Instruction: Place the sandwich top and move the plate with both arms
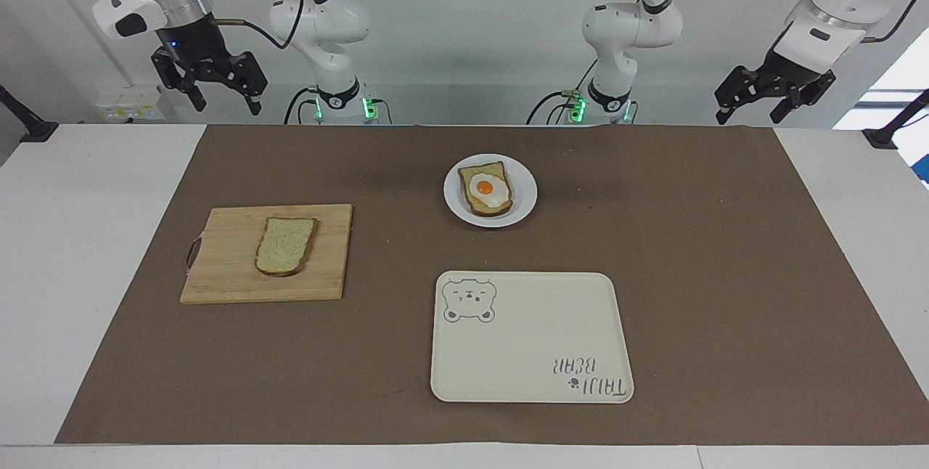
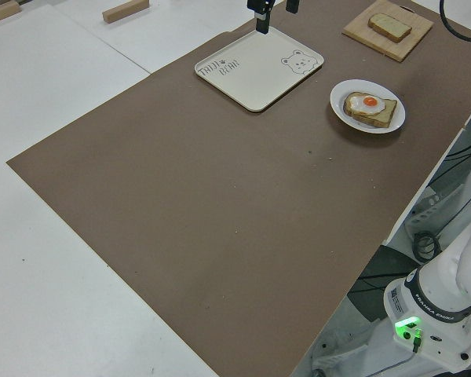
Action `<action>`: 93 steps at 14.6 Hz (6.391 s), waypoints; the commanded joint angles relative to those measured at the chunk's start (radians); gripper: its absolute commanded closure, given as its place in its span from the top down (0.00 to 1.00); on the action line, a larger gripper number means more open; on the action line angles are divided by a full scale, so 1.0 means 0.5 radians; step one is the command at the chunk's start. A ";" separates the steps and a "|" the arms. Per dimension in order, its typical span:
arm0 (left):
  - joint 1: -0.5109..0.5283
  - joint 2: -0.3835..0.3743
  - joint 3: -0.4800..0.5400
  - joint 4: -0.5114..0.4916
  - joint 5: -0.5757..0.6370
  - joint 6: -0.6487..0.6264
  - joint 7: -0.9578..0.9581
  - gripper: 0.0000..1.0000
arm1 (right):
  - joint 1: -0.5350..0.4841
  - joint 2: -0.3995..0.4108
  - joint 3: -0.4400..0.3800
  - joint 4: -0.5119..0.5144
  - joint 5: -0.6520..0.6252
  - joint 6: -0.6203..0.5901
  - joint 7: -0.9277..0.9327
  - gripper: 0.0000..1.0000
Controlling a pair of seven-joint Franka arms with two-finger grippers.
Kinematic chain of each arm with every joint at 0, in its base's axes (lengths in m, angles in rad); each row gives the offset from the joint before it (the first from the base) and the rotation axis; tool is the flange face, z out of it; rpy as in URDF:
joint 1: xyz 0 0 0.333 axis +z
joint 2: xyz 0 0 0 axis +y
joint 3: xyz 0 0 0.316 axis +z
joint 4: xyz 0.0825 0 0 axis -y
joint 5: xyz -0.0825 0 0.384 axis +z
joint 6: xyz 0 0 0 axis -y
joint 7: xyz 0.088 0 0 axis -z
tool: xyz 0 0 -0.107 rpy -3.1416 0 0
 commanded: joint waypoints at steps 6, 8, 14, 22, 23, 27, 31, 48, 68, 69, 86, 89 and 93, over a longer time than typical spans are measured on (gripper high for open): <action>0.013 -0.043 -0.008 -0.037 0.025 -0.014 0.019 1.00 | -0.032 -0.019 -0.003 -0.012 0.013 -0.005 -0.061 1.00; 0.016 -0.043 -0.008 -0.037 0.025 -0.014 0.019 1.00 | -0.032 -0.019 -0.003 -0.015 0.013 -0.005 -0.061 1.00; 0.013 -0.043 -0.008 -0.034 0.025 -0.017 0.019 1.00 | -0.032 -0.025 -0.003 -0.021 0.013 -0.005 -0.061 1.00; 0.016 -0.043 -0.005 -0.037 0.025 -0.014 0.019 1.00 | -0.031 -0.025 -0.003 -0.021 0.013 -0.005 -0.061 1.00; 0.016 -0.043 -0.008 -0.034 0.025 -0.014 0.019 1.00 | -0.032 -0.025 -0.006 -0.021 0.013 -0.005 -0.061 1.00; 0.016 -0.043 -0.008 -0.037 0.025 -0.014 0.019 1.00 | -0.032 -0.031 -0.006 -0.033 0.013 -0.005 -0.061 1.00; 0.016 -0.043 -0.008 -0.034 0.025 -0.014 0.019 1.00 | -0.028 -0.031 -0.006 -0.036 0.013 -0.005 -0.061 1.00; 0.013 -0.043 -0.008 -0.037 0.025 -0.014 0.019 1.00 | -0.145 0.422 -0.009 -0.236 0.013 0.691 -0.294 1.00; 0.013 -0.043 -0.008 -0.037 0.025 -0.014 0.019 1.00 | -0.274 0.837 -0.006 -0.705 0.458 1.486 -0.748 1.00; 0.013 -0.043 -0.008 -0.037 0.025 -0.017 0.019 1.00 | -0.271 0.837 -0.006 -0.721 0.467 1.486 -0.760 1.00; 0.016 -0.043 -0.005 -0.037 0.025 -0.014 0.019 1.00 | -0.292 0.797 -0.009 -0.843 0.470 1.477 -0.840 0.00; 0.013 -0.043 -0.008 -0.034 0.025 -0.017 0.019 1.00 | -0.289 0.797 -0.009 -0.843 0.470 1.477 -0.800 0.00; 0.013 -0.043 -0.008 -0.037 0.025 -0.017 0.019 1.00 | -0.286 0.803 -0.009 -0.837 0.470 1.483 -0.776 0.00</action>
